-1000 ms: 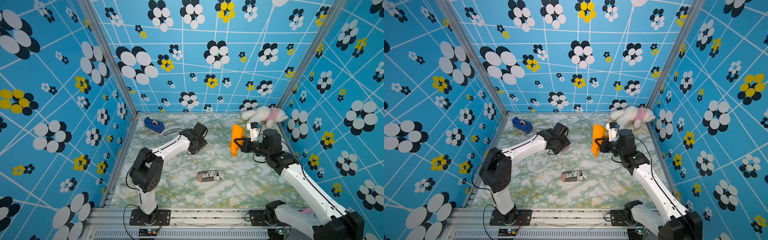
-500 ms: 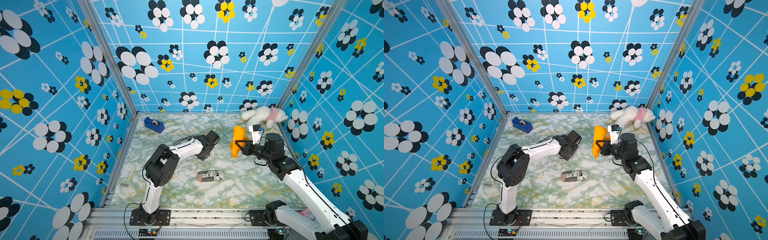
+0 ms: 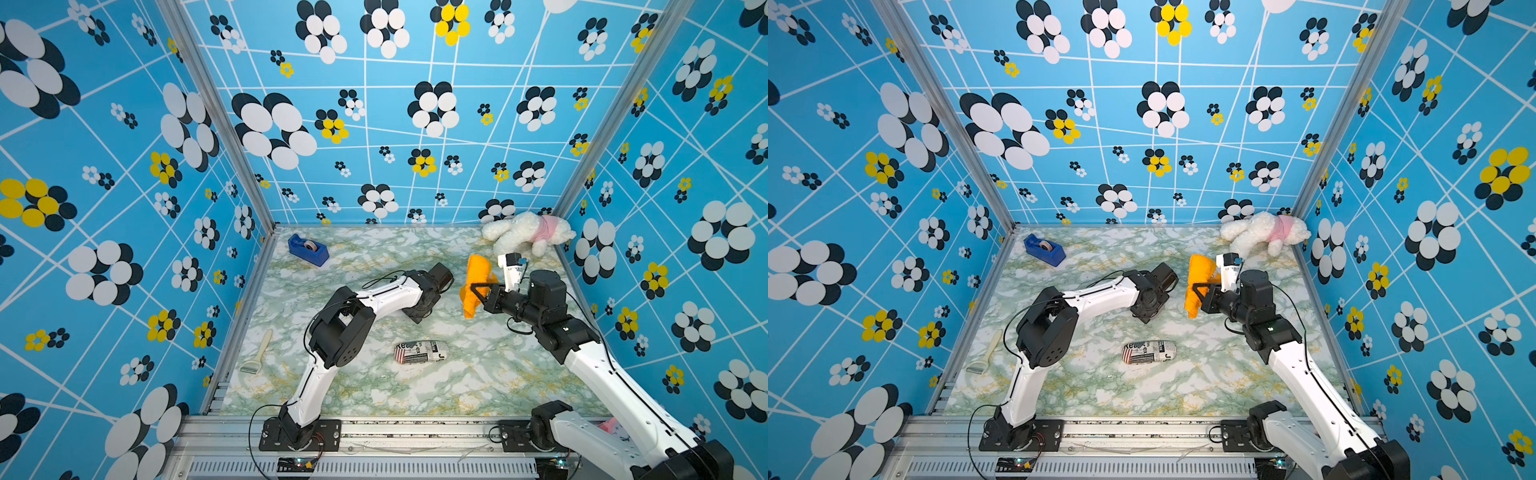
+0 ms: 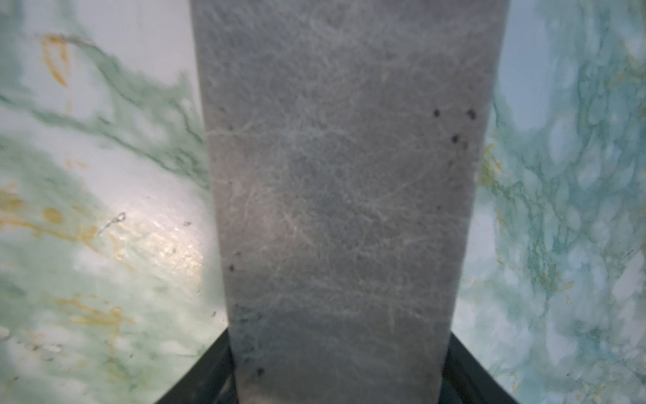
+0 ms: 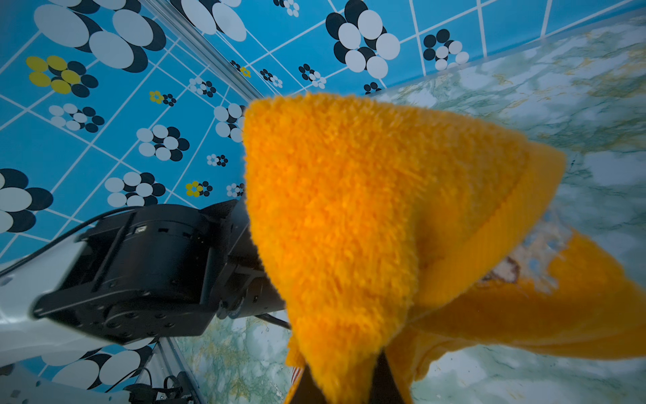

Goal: Wipe the eyeglass case
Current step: Place the eyeglass case at the center of the board, then pick up the eyeglass case from the center of the board.

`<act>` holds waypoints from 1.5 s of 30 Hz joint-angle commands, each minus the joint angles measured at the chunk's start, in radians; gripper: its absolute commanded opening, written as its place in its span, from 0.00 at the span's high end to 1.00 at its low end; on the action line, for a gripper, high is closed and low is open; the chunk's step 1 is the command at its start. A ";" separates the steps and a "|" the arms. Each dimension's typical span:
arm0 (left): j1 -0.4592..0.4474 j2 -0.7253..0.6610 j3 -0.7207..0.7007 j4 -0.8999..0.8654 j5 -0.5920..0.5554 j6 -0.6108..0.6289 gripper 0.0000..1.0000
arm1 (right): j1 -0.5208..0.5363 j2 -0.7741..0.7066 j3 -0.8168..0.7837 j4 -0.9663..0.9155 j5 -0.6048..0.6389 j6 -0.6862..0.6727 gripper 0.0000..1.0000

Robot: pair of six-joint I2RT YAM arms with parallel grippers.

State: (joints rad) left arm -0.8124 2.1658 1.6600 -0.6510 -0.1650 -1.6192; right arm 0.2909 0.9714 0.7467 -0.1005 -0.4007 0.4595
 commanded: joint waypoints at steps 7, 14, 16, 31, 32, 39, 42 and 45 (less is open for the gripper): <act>0.044 0.024 0.073 -0.064 0.183 0.146 0.01 | -0.004 -0.029 0.028 0.008 0.023 0.018 1.00; 0.134 -0.144 0.041 -0.156 0.285 0.550 0.00 | -0.004 -0.042 0.066 -0.039 0.043 0.004 1.00; 0.190 -0.192 0.040 -0.158 0.365 0.734 0.00 | -0.004 -0.039 0.069 -0.043 0.055 0.003 1.00; 0.333 -0.145 0.248 -0.280 0.482 2.355 0.04 | -0.004 0.069 0.161 -0.055 0.094 -0.008 1.00; 0.324 -0.164 0.195 -0.228 0.496 2.456 0.04 | -0.004 0.074 0.165 -0.060 0.091 -0.012 1.00; 0.304 -0.071 0.231 -0.285 0.562 2.772 0.01 | -0.005 0.107 0.197 -0.135 0.095 -0.081 1.00; 0.294 0.005 0.303 -0.366 0.515 2.839 0.01 | -0.004 0.117 0.194 -0.136 0.092 -0.093 1.00; 0.290 0.053 0.340 -0.411 0.524 2.851 0.01 | -0.004 0.131 0.183 -0.124 0.095 -0.093 1.00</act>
State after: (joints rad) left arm -0.5144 2.1609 1.9678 -0.9577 0.3592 1.1275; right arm 0.2909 1.0920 0.9157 -0.2218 -0.3183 0.3954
